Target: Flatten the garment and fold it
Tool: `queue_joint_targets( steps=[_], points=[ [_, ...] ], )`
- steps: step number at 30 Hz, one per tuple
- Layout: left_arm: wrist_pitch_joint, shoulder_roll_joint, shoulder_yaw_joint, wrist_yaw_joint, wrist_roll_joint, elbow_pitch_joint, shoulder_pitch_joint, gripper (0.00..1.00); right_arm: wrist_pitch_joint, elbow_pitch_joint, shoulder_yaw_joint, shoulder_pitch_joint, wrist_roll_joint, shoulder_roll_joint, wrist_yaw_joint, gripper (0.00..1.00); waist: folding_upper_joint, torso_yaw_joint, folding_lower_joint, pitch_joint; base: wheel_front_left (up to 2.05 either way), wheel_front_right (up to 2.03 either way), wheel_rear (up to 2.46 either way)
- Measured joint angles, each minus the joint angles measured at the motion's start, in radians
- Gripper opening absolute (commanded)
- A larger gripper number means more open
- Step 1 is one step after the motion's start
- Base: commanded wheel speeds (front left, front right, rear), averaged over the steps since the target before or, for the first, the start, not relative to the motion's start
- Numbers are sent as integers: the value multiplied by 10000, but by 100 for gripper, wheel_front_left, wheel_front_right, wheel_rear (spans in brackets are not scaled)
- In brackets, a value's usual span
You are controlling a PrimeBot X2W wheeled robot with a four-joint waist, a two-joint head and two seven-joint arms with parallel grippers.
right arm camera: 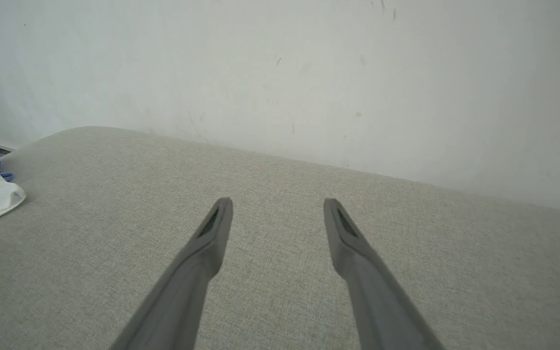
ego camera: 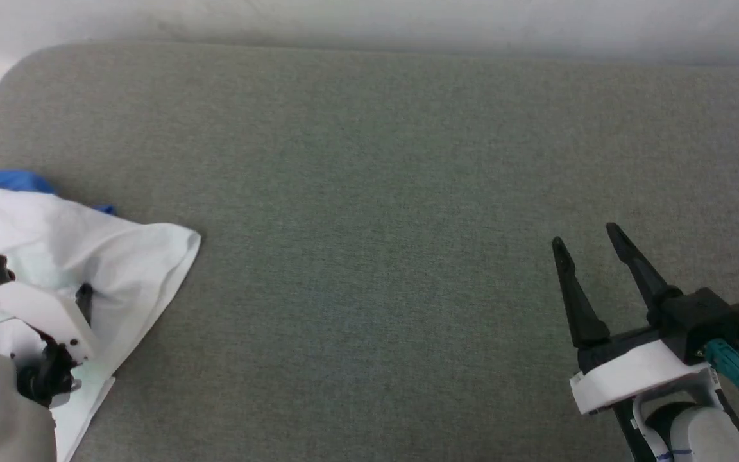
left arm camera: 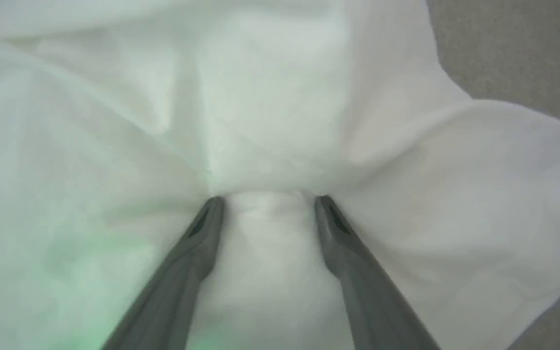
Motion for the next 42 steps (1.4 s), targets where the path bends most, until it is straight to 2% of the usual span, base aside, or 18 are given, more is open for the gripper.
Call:
queue_joint_targets(
  steps=[4, 5, 7, 16, 23, 29, 31, 34, 38, 42],
  points=[
    [428, 274, 115, 52, -128, 786, -423, 100, -98, 31, 13, -97, 90, -12, 0, 100, 0, -254, -4, 244, 0, 0, 0],
    [447, 320, 146, 104, -171, 922, -506, 85, -102, 58, 12, -97, 104, -13, 0, 100, 0, -306, -3, 276, 0, 0, 0],
    [453, 393, 176, 115, -259, 1179, -632, 0, -125, 130, 6, -92, 159, -13, 0, 100, 0, -370, -3, 270, 0, 0, 0],
    [-178, 884, -257, 464, 105, 2075, -849, 0, -489, 650, 82, 382, 681, 67, 0, 100, 0, -344, -1, -514, 0, 0, 0],
    [-2140, 1802, -1120, 497, 1070, 1384, -1796, 0, -943, 1020, 240, 837, 1294, 127, 0, 100, 0, -176, -3, -1714, 0, 0, 0],
    [-3837, 2050, -1827, 188, 1567, 936, -2848, 0, -1283, 1369, 232, 1364, 1812, 134, 0, 100, 0, -249, -4, -2805, 0, 0, 0],
    [-4121, 1900, -2086, 90, 1599, 690, -3103, 0, -1304, 1394, 151, 1572, 1847, 138, 0, 100, 0, -356, -5, -3145, 0, 0, 0],
    [-4403, 1348, -2502, -15, 1626, 81, -3285, 0, -1306, 1312, -8, 1805, 1827, 136, 0, 100, 0, -657, -6, -3538, 0, 0, 0],
    [-4566, 153, -2991, -184, 1427, -855, -3150, 0, -1064, 966, -159, 1990, 1672, 140, 0, 100, 0, -1240, -5, -3892, 0, 0, 0],
    [-4600, -1212, -3405, -270, 859, -1858, -2334, 0, -773, 489, -468, 2236, 1448, 134, 0, 100, 0, -1943, -4, -4089, 0, 0, 0]
  ],
)
